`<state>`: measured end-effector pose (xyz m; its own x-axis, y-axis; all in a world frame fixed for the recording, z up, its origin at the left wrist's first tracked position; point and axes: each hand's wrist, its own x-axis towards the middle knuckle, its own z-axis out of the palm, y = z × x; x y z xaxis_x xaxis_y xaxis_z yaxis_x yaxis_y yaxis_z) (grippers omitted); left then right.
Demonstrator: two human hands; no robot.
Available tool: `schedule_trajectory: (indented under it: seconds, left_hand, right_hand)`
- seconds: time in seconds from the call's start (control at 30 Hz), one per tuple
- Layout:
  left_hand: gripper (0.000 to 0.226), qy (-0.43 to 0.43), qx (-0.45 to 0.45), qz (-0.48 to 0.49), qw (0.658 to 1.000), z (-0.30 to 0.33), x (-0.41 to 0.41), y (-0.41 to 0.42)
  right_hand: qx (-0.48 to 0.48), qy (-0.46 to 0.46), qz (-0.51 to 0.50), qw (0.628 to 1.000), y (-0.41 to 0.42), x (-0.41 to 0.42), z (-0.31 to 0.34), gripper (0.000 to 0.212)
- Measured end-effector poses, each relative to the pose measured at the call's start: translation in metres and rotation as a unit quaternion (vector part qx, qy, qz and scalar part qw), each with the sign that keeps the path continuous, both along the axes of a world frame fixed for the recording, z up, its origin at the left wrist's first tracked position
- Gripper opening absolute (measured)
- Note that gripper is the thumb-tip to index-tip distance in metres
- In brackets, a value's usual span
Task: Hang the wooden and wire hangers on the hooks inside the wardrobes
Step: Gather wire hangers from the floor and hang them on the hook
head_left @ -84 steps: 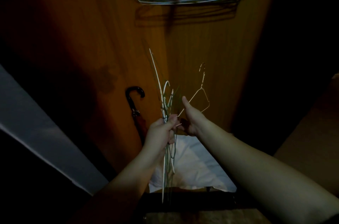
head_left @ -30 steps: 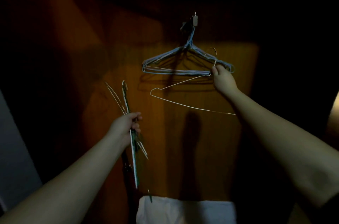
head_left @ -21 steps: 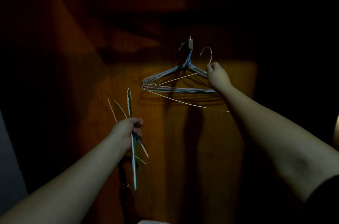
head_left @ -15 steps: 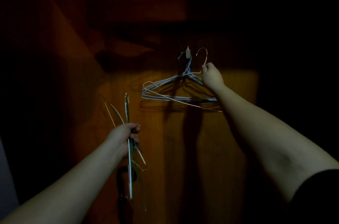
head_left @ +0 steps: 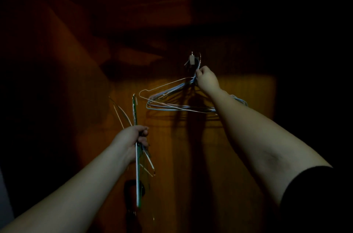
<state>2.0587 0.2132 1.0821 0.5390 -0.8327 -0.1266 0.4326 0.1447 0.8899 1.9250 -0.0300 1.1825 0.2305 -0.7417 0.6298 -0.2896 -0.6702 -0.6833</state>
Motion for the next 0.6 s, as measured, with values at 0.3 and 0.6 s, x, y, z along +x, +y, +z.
schedule_trajectory:
  seconds: [0.3, 0.6]
  left_hand:
    - [0.022, 0.005, 0.005, -0.006, 1.0, -0.002, 0.0, -0.001]
    - [0.023, 0.009, 0.01, -0.003, 1.0, -0.004, -0.001, 0.001]
  right_hand:
    - [-0.022, 0.035, -0.045, 0.998, -0.005, 0.004, -0.023, 0.03]
    - [-0.006, 0.118, -0.127, 0.985, -0.007, -0.001, -0.021, 0.047]
